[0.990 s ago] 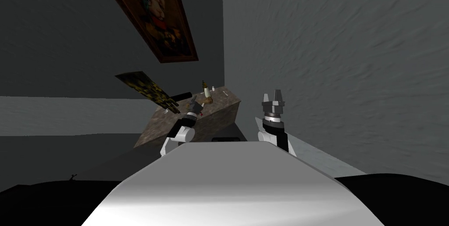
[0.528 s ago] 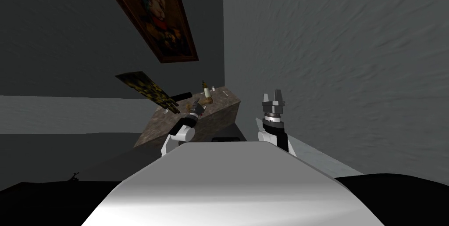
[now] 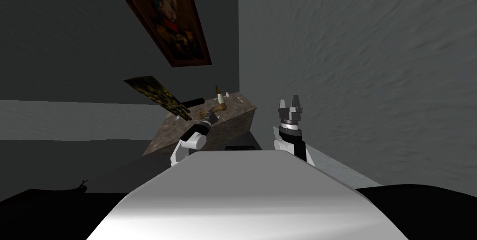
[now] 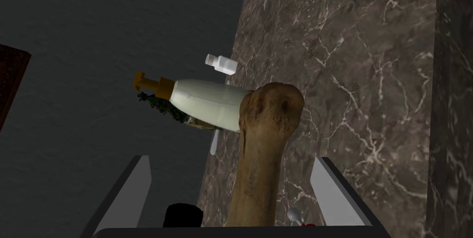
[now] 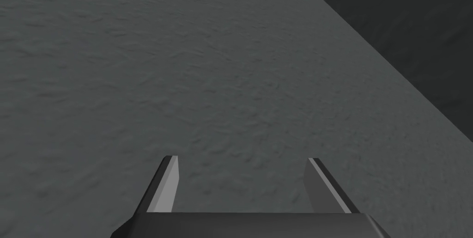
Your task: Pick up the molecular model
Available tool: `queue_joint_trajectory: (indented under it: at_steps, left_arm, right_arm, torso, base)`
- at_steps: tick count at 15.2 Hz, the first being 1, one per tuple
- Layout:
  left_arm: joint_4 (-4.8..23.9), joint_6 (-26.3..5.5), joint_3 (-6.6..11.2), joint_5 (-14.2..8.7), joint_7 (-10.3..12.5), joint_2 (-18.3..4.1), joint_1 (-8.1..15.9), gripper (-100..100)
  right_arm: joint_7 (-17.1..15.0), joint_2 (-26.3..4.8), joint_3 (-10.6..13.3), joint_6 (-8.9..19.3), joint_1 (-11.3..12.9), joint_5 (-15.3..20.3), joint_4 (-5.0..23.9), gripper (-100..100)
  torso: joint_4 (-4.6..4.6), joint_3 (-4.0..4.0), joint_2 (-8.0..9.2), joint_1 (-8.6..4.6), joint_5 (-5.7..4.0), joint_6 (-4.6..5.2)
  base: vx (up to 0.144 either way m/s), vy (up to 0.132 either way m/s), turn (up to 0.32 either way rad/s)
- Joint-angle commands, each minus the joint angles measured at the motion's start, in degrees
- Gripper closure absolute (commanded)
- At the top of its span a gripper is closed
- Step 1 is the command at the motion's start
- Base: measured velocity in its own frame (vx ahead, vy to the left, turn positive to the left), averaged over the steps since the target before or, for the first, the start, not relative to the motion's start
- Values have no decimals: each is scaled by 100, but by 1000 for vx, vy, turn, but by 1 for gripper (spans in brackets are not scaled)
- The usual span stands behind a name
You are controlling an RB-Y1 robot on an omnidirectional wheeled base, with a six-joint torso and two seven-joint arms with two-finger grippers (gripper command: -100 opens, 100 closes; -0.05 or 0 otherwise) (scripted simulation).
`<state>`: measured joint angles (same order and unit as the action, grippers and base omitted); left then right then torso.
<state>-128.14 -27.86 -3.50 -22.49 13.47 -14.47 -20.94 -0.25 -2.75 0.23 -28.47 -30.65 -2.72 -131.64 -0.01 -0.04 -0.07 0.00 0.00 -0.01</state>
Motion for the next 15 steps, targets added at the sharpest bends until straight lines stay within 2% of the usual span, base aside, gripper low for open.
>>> queue_joint_trajectory:
  at_steps: [1, 2, 4, 5, 6, 8, 9, 15]
  left_arm:
    - [43, -286, 6, -2, 59, -41, 35, -100]
    - [43, -306, 6, -2, 59, -41, 35, -100]
    - [94, -591, 25, -10, 138, -119, 73, -100]
    - [94, -603, 25, -10, 138, -119, 73, -100]
    - [144, -817, 49, -9, 215, -201, 112, -100]
    - [144, -889, 49, -9, 215, -201, 112, -100]
    - [192, -1086, 76, 0, 291, -287, 150, -100]
    - [318, -1795, 180, 69, 506, -545, 266, -100]
  right_arm:
    - [0, 0, 0, 0, 0, 0, 0, 0]
    - [0, 0, 0, 0, 0, 0, 0, 0]
    - [0, 0, 0, 0, 0, 0, 0, 0]
    - [0, 0, 0, 0, 0, 0, 0, 0]
    - [0, 0, 0, 0, 0, 0, 0, 0]
    - [0, 0, 0, 0, 0, 0, 0, 0]
    - [0, 0, 0, 0, 0, 0, 0, 0]
    - [0, 0, 0, 0, 0, 0, 0, 0]
  torso:
    - [0, 0, 0, 0, 0, 0]
    - [0, -1, -1, 0, 0, 0]
    - [0, -1, -1, 2, 0, 0]
    - [0, -1, -2, 2, 0, 0]
    - [0, -1, -1, 2, 0, 1]
    - [0, -1, -1, 3, 0, 0]
    - [0, 0, 0, 2, 0, 0]
    - [-2, -5, -9, 4, 1, 0]
  base:
    - [21, -3, 44]
    - [15, -2, 14]
    - [20, 2, 45]
    - [16, 1, 23]
    - [18, 2, 47]
    - [18, 0, 36]
    - [21, 1, 50]
    - [34, 5, 76]
